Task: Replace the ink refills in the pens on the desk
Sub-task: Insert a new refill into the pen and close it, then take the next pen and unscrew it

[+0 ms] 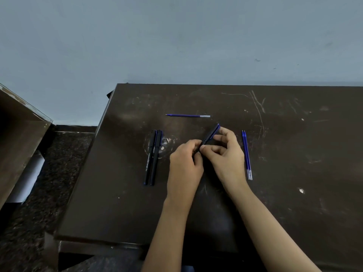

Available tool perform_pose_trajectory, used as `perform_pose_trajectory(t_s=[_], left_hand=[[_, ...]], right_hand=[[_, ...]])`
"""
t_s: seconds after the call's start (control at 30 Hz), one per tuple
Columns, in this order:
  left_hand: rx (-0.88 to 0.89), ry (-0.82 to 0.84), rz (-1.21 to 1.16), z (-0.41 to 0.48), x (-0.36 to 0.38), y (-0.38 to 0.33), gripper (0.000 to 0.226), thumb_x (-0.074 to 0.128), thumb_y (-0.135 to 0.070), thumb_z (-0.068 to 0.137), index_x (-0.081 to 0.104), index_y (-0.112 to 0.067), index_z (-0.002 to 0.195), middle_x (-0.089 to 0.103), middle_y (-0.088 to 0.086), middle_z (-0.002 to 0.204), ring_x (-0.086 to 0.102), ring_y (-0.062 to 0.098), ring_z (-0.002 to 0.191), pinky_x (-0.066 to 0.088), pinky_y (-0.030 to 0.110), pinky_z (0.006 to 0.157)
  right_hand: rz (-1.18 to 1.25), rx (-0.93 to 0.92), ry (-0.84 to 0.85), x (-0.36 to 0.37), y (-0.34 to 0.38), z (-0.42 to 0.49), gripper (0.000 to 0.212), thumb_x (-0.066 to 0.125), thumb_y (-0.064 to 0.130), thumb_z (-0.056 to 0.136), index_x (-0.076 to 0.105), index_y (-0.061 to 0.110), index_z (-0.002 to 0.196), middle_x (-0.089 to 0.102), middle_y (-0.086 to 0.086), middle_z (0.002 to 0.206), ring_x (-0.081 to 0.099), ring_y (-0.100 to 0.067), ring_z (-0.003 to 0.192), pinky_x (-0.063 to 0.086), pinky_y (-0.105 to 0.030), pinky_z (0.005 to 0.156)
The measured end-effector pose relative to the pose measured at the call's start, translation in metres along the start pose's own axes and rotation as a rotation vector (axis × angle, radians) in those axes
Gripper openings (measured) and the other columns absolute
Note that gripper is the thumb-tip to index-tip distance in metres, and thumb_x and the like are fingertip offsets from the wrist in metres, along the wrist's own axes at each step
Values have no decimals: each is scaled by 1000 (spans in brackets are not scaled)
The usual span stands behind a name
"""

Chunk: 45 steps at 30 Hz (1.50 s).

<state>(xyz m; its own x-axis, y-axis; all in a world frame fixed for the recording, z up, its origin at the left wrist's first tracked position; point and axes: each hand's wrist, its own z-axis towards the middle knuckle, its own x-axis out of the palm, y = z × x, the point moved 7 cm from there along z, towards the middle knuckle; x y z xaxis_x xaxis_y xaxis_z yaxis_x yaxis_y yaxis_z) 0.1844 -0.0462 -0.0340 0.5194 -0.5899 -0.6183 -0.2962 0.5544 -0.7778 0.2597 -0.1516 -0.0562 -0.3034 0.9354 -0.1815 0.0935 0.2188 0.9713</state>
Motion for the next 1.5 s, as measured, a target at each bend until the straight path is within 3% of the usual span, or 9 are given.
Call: perform_pose_trajectory(t_s=[0.2, 0.4, 0.57, 0.73, 0.97, 1.17, 1.27, 1.37, 1.5], left_hand=[[-13, 44, 136, -6, 8, -2, 23, 59, -16, 90, 65, -17, 113, 69, 0, 97, 66, 15, 87, 56, 35, 77], [-8, 77, 163, -8, 11, -6, 9, 59, -20, 89, 66, -15, 94, 65, -2, 84, 63, 15, 76, 54, 36, 69], [-8, 93, 180, -8, 12, -8, 14, 59, -19, 89, 66, -16, 101, 58, -6, 84, 59, 13, 74, 49, 26, 66], [-11, 95, 157, -7, 12, -4, 19, 61, -19, 89, 65, -18, 107, 63, -4, 91, 60, 12, 76, 52, 27, 69], [-4, 115, 135, -8, 12, -1, 22, 62, -19, 87, 65, -19, 109, 61, -5, 94, 61, 11, 79, 56, 34, 72], [32, 129, 173, -7, 8, -3, 33, 62, -18, 84, 59, -19, 117, 62, -6, 106, 60, 12, 98, 53, 34, 84], [65, -3, 343, -5, -7, -4, 29, 61, -20, 83, 59, -21, 112, 64, -5, 103, 59, 16, 99, 42, 33, 88], [-39, -224, 483, -5, -36, 7, 18, 60, -25, 86, 58, -23, 104, 62, -5, 98, 57, 16, 97, 31, 31, 83], [-226, -348, 588, -7, -63, 30, 15, 61, -29, 87, 59, -18, 97, 60, 4, 100, 55, 27, 98, 36, 42, 81]], right_hand=[[-235, -112, 9, 3, 7, 1, 50, 68, 6, 83, 57, 18, 130, 58, -1, 103, 58, 0, 73, 43, 0, 68], [-396, -141, 45, 7, 1, 4, 41, 59, 10, 91, 56, 13, 131, 58, -5, 104, 56, -10, 85, 41, 0, 69], [-485, -185, 67, 10, 1, 5, 36, 56, 10, 92, 58, 8, 128, 57, -11, 103, 53, -13, 85, 37, -9, 74], [-512, -191, 80, 10, 2, 5, 39, 57, 9, 90, 57, 10, 130, 59, -11, 101, 59, -19, 88, 43, -16, 79], [-511, -191, 59, 9, 3, 4, 37, 58, 10, 89, 59, 9, 126, 57, -7, 95, 56, -14, 82, 36, -9, 73], [-504, -174, 42, 7, 1, 6, 30, 58, 13, 89, 64, 8, 118, 55, -1, 90, 53, -8, 76, 36, 2, 66], [-451, -180, -1, 4, 6, 4, 39, 61, 12, 88, 59, 9, 127, 54, -3, 94, 50, -5, 74, 34, 5, 68], [-402, -221, -49, 1, 16, 0, 44, 62, 11, 88, 55, 9, 131, 54, -3, 95, 50, -2, 70, 34, 5, 70], [-339, -262, -72, 2, 24, -4, 39, 62, 9, 87, 61, 11, 126, 55, -1, 94, 52, -3, 70, 37, 1, 73]])
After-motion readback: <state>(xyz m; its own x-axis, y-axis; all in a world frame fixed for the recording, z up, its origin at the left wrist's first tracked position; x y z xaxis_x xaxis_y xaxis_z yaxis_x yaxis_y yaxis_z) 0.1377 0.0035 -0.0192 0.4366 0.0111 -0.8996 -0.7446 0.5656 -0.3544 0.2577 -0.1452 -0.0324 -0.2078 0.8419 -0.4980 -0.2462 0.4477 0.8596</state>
